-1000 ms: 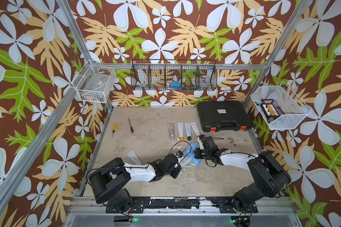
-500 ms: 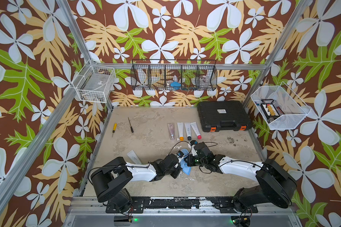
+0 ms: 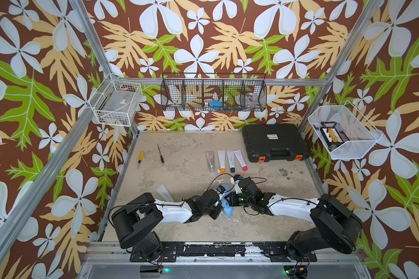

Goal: Wipe the surface of the toothpaste tube
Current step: Wipe the dirt from the toothpaste tube.

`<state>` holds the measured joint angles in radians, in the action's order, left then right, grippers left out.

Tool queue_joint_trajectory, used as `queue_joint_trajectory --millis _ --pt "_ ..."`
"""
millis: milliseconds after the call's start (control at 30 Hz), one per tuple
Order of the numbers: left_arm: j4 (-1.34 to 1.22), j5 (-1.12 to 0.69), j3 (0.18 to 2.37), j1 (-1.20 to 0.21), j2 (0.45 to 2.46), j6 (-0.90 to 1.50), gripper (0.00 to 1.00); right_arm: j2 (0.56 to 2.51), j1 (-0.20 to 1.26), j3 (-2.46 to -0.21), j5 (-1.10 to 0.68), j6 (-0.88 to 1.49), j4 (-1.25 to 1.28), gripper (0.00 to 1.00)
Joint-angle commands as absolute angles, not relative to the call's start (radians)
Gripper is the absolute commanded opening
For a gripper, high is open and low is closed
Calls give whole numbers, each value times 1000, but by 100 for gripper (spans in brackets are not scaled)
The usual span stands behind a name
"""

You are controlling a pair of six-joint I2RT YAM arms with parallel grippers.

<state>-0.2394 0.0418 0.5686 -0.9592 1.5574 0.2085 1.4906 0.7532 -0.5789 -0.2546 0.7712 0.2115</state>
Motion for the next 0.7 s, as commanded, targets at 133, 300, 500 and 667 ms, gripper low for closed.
queue_joint_trajectory --millis 133,300,500,667 --pt "-281 52 574 -958 1555 208 17 1520 743 -603 -113 658 97 0" --pt "-279 56 574 -959 1551 207 17 1542 675 -611 -71 601 74 0" --pt "-280 56 572 -959 1548 210 17 1560 566 -615 -21 535 72 0" --pt "-281 52 555 -958 1532 225 17 1572 494 -656 11 504 38 0"
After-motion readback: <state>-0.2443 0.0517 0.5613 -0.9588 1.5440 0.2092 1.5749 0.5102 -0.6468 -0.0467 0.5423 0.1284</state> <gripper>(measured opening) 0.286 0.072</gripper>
